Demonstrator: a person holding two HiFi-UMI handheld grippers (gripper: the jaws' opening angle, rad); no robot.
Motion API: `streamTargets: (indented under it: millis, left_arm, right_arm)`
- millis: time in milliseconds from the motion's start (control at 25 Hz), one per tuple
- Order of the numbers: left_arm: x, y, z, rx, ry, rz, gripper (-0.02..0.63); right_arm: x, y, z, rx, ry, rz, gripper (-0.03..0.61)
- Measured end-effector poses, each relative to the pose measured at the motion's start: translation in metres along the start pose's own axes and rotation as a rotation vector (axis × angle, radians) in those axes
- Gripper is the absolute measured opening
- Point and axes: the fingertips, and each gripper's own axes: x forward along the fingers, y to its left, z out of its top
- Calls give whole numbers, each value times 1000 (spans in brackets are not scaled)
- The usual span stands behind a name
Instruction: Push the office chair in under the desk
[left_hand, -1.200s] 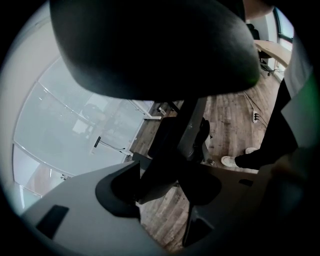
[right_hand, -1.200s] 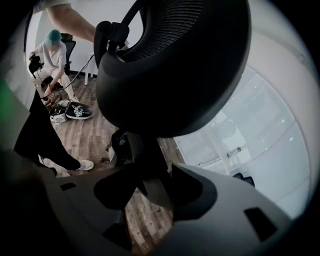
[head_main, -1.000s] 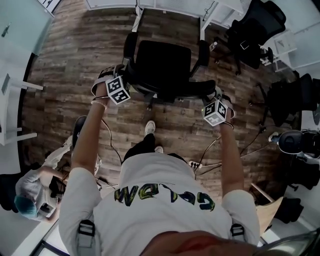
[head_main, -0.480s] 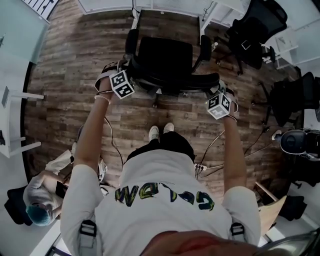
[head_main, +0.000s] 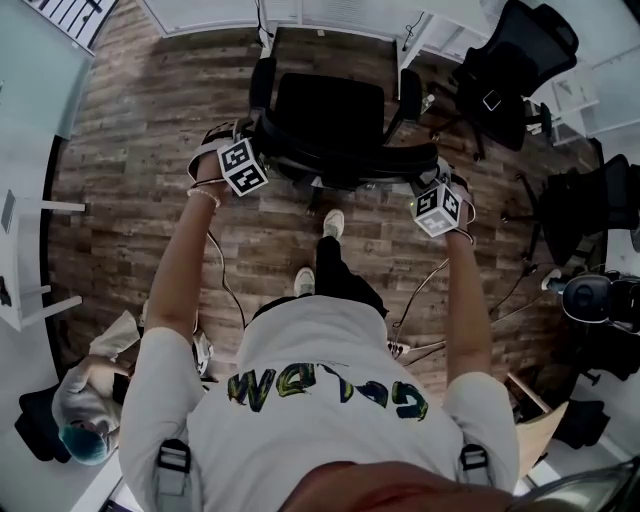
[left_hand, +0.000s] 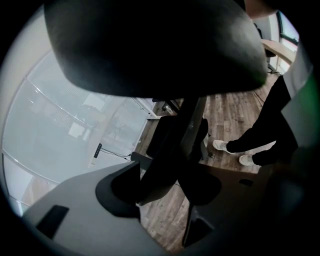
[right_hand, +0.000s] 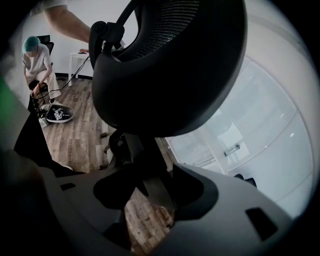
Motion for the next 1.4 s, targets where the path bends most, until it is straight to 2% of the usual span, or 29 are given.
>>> streamTargets:
  millis: [920, 1400]
  left_arm:
    - [134, 145, 81, -27, 57, 17, 241]
    - [191, 214, 105, -14, 60, 26, 239]
  right_arm:
    - [140, -181, -6, -20, -48, 11, 225]
    - [200, -248, 4, -17, -49, -1, 227]
